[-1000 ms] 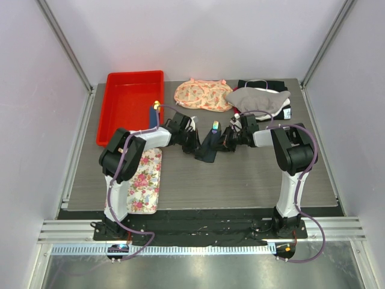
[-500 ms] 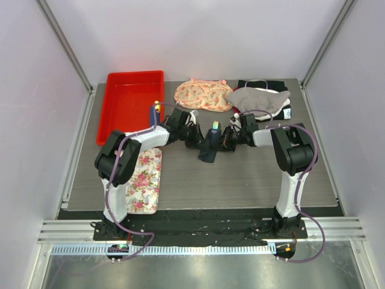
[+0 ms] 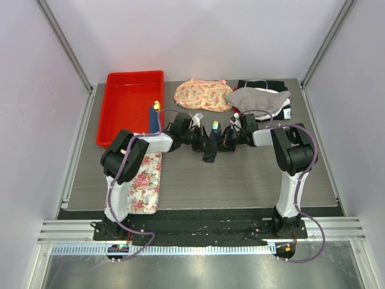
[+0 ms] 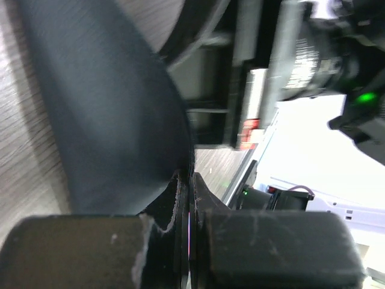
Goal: Place the utensils on the paper napkin and roll it up
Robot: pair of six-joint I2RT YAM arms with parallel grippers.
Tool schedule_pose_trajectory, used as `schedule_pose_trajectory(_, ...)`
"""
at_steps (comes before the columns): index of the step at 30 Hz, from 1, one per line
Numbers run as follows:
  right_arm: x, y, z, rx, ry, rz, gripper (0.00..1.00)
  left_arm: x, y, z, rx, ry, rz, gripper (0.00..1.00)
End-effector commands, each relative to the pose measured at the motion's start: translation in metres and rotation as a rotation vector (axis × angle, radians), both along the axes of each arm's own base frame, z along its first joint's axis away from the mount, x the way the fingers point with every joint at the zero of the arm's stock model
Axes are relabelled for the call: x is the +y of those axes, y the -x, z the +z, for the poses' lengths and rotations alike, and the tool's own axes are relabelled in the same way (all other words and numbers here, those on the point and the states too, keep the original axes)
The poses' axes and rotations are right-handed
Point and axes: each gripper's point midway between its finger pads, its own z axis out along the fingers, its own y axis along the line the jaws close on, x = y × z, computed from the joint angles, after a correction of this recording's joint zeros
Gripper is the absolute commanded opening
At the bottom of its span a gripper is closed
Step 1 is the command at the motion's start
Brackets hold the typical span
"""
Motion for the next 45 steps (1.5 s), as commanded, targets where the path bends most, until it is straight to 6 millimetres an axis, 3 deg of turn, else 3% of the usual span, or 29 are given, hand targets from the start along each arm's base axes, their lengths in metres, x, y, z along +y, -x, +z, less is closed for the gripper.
schedule_pose_trajectory(1,-0.019,0.010,-0.049,0.059,0.176,-0.042,0.01,-0.008,0.013,-0.009,0.015,0.079,-0.049,0.00)
schedule_pose_trajectory(8,-0.019,0.012,-0.048,0.064,0.170,-0.040,0.01,-0.004,0.014,-0.036,0.014,0.070,-0.044,0.00)
schedule_pose_trajectory(14,-0.017,0.008,-0.033,0.033,0.161,-0.032,0.01,0.016,0.007,-0.079,0.077,-0.063,0.022,0.00)
schedule_pose_trajectory(18,-0.016,0.004,-0.009,0.000,0.151,-0.003,0.04,0.036,0.005,-0.095,0.121,-0.132,0.057,0.00)
schedule_pose_trajectory(20,-0.014,-0.006,0.007,-0.051,0.139,0.020,0.09,0.040,0.004,-0.096,0.119,-0.143,0.062,0.00)
schedule_pose_trajectory(25,-0.014,-0.024,0.053,-0.138,0.066,0.036,0.15,0.039,0.005,-0.093,0.119,-0.138,0.051,0.00)
schedule_pose_trajectory(27,-0.016,-0.027,0.063,-0.154,0.042,0.033,0.15,0.037,0.005,-0.092,0.119,-0.133,0.047,0.00)
schedule_pose_trajectory(34,-0.026,-0.045,0.061,-0.167,-0.023,-0.036,0.14,0.036,0.004,-0.091,0.115,-0.122,0.042,0.00)
schedule_pose_trajectory(45,-0.025,-0.059,0.030,-0.100,-0.085,-0.140,0.08,0.033,0.004,-0.088,0.104,-0.111,0.029,0.00)
